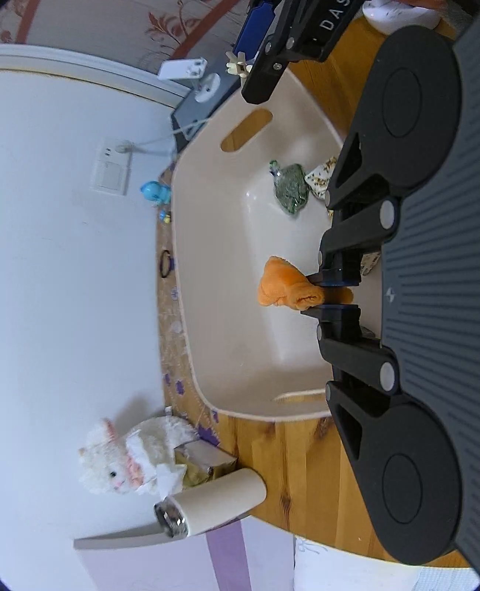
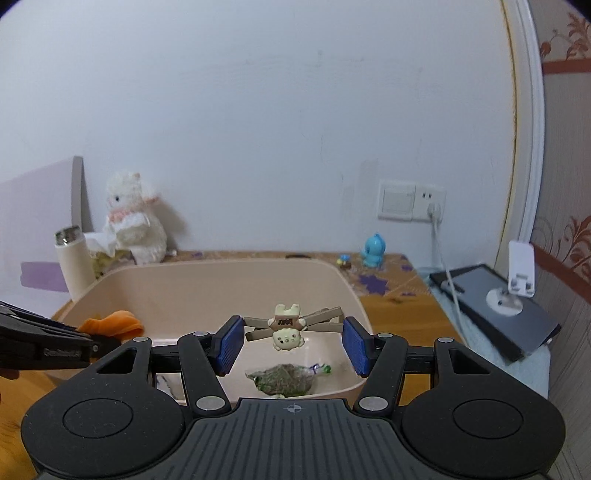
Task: Organize objects
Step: 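Lift both items into the basket and open both tools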
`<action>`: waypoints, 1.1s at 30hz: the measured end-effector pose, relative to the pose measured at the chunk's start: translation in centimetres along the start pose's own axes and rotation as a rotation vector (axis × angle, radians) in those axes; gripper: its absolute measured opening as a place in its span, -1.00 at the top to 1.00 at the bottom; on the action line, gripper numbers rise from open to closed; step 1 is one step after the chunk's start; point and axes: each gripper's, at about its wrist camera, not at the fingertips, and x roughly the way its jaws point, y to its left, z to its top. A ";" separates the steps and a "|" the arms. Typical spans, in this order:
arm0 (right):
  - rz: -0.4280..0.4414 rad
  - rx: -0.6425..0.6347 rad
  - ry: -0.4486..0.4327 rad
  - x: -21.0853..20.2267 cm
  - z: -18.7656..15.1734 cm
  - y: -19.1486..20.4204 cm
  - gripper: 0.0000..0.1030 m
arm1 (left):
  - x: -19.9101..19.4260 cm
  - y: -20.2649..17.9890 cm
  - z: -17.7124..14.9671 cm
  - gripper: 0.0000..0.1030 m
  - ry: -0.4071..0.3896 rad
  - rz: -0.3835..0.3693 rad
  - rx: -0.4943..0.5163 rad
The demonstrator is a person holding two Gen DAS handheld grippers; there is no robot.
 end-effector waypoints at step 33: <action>-0.010 -0.121 0.021 -4.7 -1.2 0.6 -0.79 | -3.6 -0.8 -1.8 -0.58 0.000 0.058 0.014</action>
